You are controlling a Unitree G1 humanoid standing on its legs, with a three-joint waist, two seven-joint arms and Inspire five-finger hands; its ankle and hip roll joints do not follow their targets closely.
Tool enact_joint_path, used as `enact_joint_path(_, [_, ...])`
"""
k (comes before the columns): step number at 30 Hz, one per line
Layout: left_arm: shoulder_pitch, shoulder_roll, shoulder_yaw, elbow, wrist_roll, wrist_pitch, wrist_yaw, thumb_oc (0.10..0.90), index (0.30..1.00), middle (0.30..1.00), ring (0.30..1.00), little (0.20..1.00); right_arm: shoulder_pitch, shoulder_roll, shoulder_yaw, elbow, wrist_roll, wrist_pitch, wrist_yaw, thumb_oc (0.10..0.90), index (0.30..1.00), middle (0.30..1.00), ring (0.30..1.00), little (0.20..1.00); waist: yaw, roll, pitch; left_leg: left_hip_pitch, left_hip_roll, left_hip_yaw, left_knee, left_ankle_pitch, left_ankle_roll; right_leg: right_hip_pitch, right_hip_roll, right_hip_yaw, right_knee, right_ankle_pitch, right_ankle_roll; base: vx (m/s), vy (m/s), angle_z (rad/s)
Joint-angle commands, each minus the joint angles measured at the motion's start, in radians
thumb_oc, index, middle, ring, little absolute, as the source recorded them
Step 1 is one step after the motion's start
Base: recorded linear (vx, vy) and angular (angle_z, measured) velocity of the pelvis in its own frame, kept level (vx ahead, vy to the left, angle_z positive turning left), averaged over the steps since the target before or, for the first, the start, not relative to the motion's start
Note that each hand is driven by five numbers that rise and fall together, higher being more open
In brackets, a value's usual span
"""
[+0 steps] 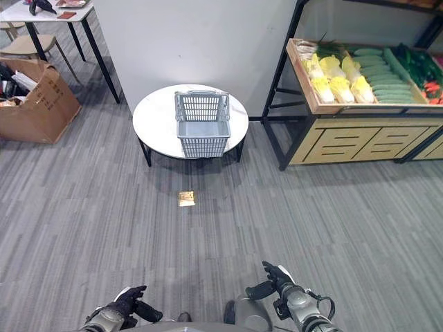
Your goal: Get the vegetables into the basket
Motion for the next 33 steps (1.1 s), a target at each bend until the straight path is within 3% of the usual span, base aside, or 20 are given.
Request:
enact_joint_path(1, [0.033,0.007,-0.01,0.028,0.007,-0.003,0.0,0.9,1.0,1.0,1.0,1.0,0.058,-0.02,0.062,0.068,-0.008,0.01,0.001,0.9,1.0,1.0,1.0,1.0,-0.009,-0.004,-0.024,0.035,-0.022,-0.009,-0.005,-0.028,-0.083,0.045,-0.004,0.011,-0.194,0.296,0.036,0.24,-0.032,0.23])
enact_joint_path(3, [0.027,0.0,-0.014,0.029,0.014,-0.003,-0.006,0.9,1.0,1.0,1.0,1.0,0.061,-0.025,0.057,0.068,0.008,0.012,0.007,0.9,1.0,1.0,1.0,1.0,-0.047,-0.003,-0.026,0.069,-0.024,-0.045,-0.005,-0.057,-0.092,-0.018,0.042,0.076,-0.274,0.342,0.038,0.28,-0.046,0.32])
enact_joint_path(6, [0.024,-0.003,-0.015,0.027,0.013,-0.003,-0.009,0.9,1.0,1.0,1.0,1.0,0.066,-0.026,0.052,0.068,0.013,0.012,0.008,0.9,1.0,1.0,1.0,1.0,-0.058,0.001,-0.03,0.09,-0.022,-0.058,-0.005,-0.071,-0.096,-0.038,0.051,0.069,-0.282,0.364,0.039,0.19,-0.061,0.57])
enact_joint_path(10, [0.02,-0.008,-0.019,0.03,0.013,0.003,-0.012,0.9,1.0,1.0,1.0,1.0,0.073,-0.03,0.046,0.082,0.039,0.017,0.023,0.9,1.0,1.0,1.0,1.0,-0.073,0.018,-0.056,0.141,0.003,-0.085,-0.005,-0.084,-0.114,-0.014,0.08,0.061,-0.279,0.326,0.013,0.26,-0.123,0.31])
enact_joint_path(15, [0.023,-0.017,-0.021,0.023,0.008,0.009,-0.01,0.9,1.0,1.0,1.0,1.0,0.083,-0.044,0.041,0.076,0.044,0.016,0.025,0.9,1.0,1.0,1.0,1.0,-0.077,0.051,-0.076,0.147,0.052,-0.103,0.055,-0.024,-0.143,0.023,0.114,0.032,-0.256,0.27,-0.026,0.19,-0.12,0.11])
enact_joint_path(17, [0.012,-0.019,-0.023,0.025,-0.001,0.012,-0.005,0.9,1.0,1.0,1.0,1.0,0.084,-0.053,0.03,0.082,0.049,0.021,0.024,0.9,1.0,1.0,1.0,1.0,-0.086,0.071,-0.078,0.12,0.094,-0.113,0.134,0.061,-0.185,0.043,0.122,0.011,-0.232,0.224,-0.055,0.24,-0.178,0.1])
enact_joint_path(18, [0.012,-0.019,-0.023,0.025,-0.001,0.012,-0.005,0.9,1.0,1.0,1.0,1.0,0.084,-0.053,0.03,0.082,0.049,0.021,0.024,0.9,1.0,1.0,1.0,1.0,-0.087,0.071,-0.078,0.119,0.094,-0.114,0.135,0.061,-0.186,0.043,0.122,0.01,-0.232,0.224,-0.056,0.18,-0.186,0.29])
enact_joint_path(19, [0.004,-0.016,-0.023,0.014,-0.01,0.016,-0.004,0.9,1.0,1.0,1.0,1.0,0.091,-0.059,0.025,0.081,0.051,0.023,0.025,0.9,1.0,1.0,1.0,1.0,-0.086,0.066,-0.072,0.065,0.12,-0.112,0.264,0.164,-0.221,0.081,0.124,0.004,-0.237,0.207,-0.078,0.13,-0.14,0.28])
enact_joint_path(20, [0.004,-0.016,-0.023,0.014,-0.01,0.016,-0.004,0.9,1.0,1.0,1.0,1.0,0.091,-0.059,0.025,0.081,0.051,0.023,0.025,0.9,1.0,1.0,1.0,1.0,-0.088,0.066,-0.072,0.062,0.121,-0.114,0.268,0.162,-0.222,0.08,0.124,0.003,-0.237,0.207,-0.079,0.17,-0.171,0.31])
enact_joint_path(23, [-0.004,-0.015,-0.032,-0.003,-0.026,0.016,0.003,0.9,1.0,1.0,1.0,1.0,0.087,-0.071,0.025,0.084,0.053,0.025,0.022,0.9,1.0,1.0,1.0,1.0,-0.073,0.037,-0.046,-0.036,0.116,-0.106,0.452,0.211,-0.215,0.123,0.112,0.015,-0.246,0.193,-0.102,0.14,-0.127,0.0])
enact_joint_path(24, [-0.008,-0.013,-0.048,-0.019,-0.025,0.011,0.0,0.9,1.0,1.0,1.0,1.0,0.088,-0.086,0.023,0.099,0.044,0.029,0.019,0.9,1.0,1.0,1.0,1.0,-0.063,0.02,-0.037,-0.119,0.129,-0.044,0.452,0.191,-0.186,0.157,0.092,0.028,-0.254,0.176,-0.101,0.27,-0.095,-0.02])
enact_joint_path(25, [-0.009,-0.013,-0.056,-0.021,-0.02,0.01,-0.007,0.9,1.0,1.0,1.0,1.0,0.089,-0.089,0.019,0.105,0.042,0.031,0.02,0.9,1.0,1.0,1.0,1.0,-0.056,0.015,-0.036,-0.159,0.126,-0.023,0.425,0.168,-0.179,0.174,0.084,0.036,-0.259,0.174,-0.094,0.39,0.023,0.07])
enact_joint_path(26, [-0.007,-0.012,-0.062,-0.022,-0.015,0.007,-0.019,0.9,1.0,1.0,1.0,1.0,0.09,-0.099,0.015,0.112,0.028,0.035,0.024,0.9,1.0,1.0,1.0,1.0,-0.042,0.018,-0.033,-0.213,0.125,0.001,0.319,0.129,-0.174,0.206,0.074,0.052,-0.274,0.162,-0.077,0.41,0.19,0.16])
enact_joint_path(27, [-0.005,-0.013,-0.063,-0.011,-0.007,0.008,-0.018,0.9,1.0,1.0,1.0,1.0,0.094,-0.103,0.02,0.113,0.011,0.033,0.025,0.9,1.0,1.0,1.0,1.0,-0.027,0.031,-0.031,-0.268,0.127,0.003,0.171,0.155,-0.187,0.234,0.072,0.067,-0.283,0.14,-0.065,0.34,0.182,-0.22])
enact_joint_path(28, [-0.005,-0.013,-0.063,-0.011,-0.007,0.008,-0.018,0.9,1.0,1.0,1.0,1.0,0.095,-0.103,0.02,0.113,0.01,0.033,0.025,0.9,1.0,1.0,1.0,1.0,-0.026,0.029,-0.029,-0.258,0.124,0.004,0.161,0.158,-0.186,0.239,0.069,0.067,-0.283,0.137,-0.064,0.45,0.255,-0.59])
enact_joint_path(29, [-0.008,-0.012,-0.074,-0.009,0.017,0.003,-0.008,0.9,1.0,1.0,1.0,1.0,0.095,-0.106,0.019,0.12,-0.003,0.025,0.021,0.9,1.0,1.0,1.0,1.0,-0.001,0.044,-0.02,-0.329,0.144,-0.024,0.024,0.264,-0.209,0.301,0.077,0.104,-0.301,0.101,-0.056,0.38,0.198,-0.85])
enact_joint_path(30, [-0.008,-0.011,-0.077,-0.008,0.026,-0.001,-0.004,0.9,1.0,1.0,1.0,1.0,0.096,-0.104,0.016,0.129,-0.006,0.026,0.021,0.9,1.0,1.0,1.0,1.0,0.003,0.046,-0.021,-0.337,0.154,-0.011,0.016,0.278,-0.216,0.318,0.077,0.11,-0.305,0.087,-0.054,0.61,0.374,-1.07])
enact_joint_path(32, [0.008,0.004,-0.045,-0.007,-0.009,-0.002,-0.001,0.9,1.0,1.0,1.0,1.0,0.103,-0.086,0.029,0.15,-0.039,0.023,0.019,0.9,1.0,1.0,1.0,1.0,0.028,0.027,-0.046,-0.338,0.147,0.0,0.076,0.238,-0.19,0.363,0.042,0.147,-0.314,0.053,-0.032,0.48,0.392,-1.45])
enact_joint_path(33, [0.007,0.015,-0.031,-0.008,-0.029,-0.004,-0.002,0.9,1.0,1.0,1.0,1.0,0.101,-0.076,0.037,0.147,-0.05,0.022,0.011,0.9,1.0,1.0,1.0,1.0,0.034,0.005,-0.047,-0.358,0.131,0.01,0.15,0.18,-0.17,0.364,0.005,0.159,-0.3,0.055,-0.011,0.3,0.344,-1.4])
